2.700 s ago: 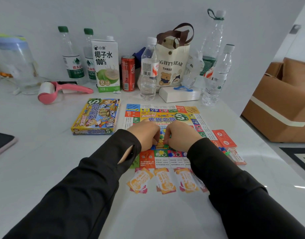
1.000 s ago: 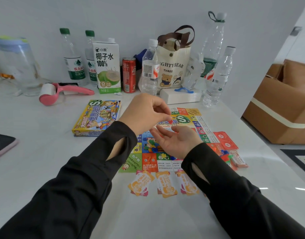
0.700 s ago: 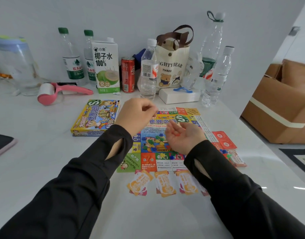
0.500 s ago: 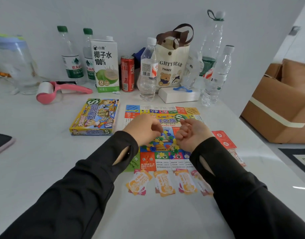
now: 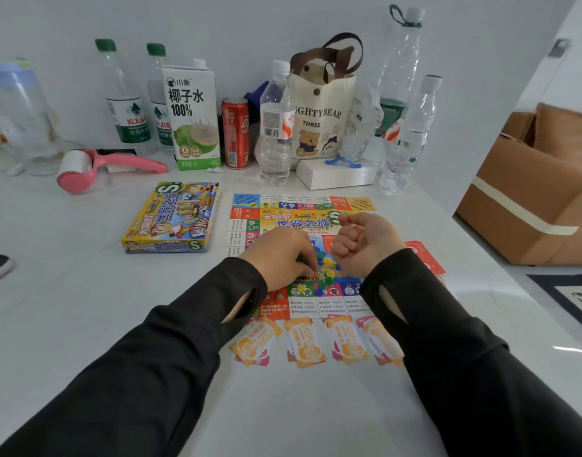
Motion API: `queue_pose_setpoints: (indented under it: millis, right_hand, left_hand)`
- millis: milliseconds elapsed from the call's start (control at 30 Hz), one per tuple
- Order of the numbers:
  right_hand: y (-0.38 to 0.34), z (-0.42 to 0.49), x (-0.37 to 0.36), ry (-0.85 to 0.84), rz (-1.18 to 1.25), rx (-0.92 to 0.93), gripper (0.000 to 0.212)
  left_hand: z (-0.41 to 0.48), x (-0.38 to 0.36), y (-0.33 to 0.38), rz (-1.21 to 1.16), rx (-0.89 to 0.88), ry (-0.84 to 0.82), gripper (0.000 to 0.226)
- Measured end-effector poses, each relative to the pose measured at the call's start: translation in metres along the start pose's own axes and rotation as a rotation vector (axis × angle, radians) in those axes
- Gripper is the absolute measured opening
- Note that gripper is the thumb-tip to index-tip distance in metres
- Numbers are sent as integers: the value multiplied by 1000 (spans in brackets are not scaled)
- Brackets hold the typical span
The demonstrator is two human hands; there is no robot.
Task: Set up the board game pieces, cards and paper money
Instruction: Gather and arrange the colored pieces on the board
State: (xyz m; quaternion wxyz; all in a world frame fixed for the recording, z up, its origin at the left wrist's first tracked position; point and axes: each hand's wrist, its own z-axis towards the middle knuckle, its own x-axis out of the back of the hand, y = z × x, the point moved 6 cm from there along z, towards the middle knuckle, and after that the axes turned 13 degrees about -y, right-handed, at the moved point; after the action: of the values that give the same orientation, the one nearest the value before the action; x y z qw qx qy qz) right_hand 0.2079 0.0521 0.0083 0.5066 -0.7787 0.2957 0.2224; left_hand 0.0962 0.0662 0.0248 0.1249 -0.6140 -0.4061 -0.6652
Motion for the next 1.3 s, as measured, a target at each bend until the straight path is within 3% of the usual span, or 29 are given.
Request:
queue_pose_setpoints:
  millis: [400, 833, 933, 1133, 1300]
  right_hand:
    - [1, -1, -1, -5, -23, -9, 26]
    - [4, 2, -1, -9, -29, -21, 26]
    - [4, 1, 0, 20, -38, -5, 25]
    - [6, -2, -4, 50, 60, 31, 23]
    - [24, -7, -22, -94, 156, -101, 32]
  left_hand:
    - [14, 0, 0, 82, 20, -156, 3]
    - [11, -3, 5, 308, -73, -88, 17]
    - [10, -2, 2, 285, -73, -12, 19]
    - [-9, 35, -11, -226, -46, 437, 16]
    - [-12, 44, 0, -260, -85, 431, 8]
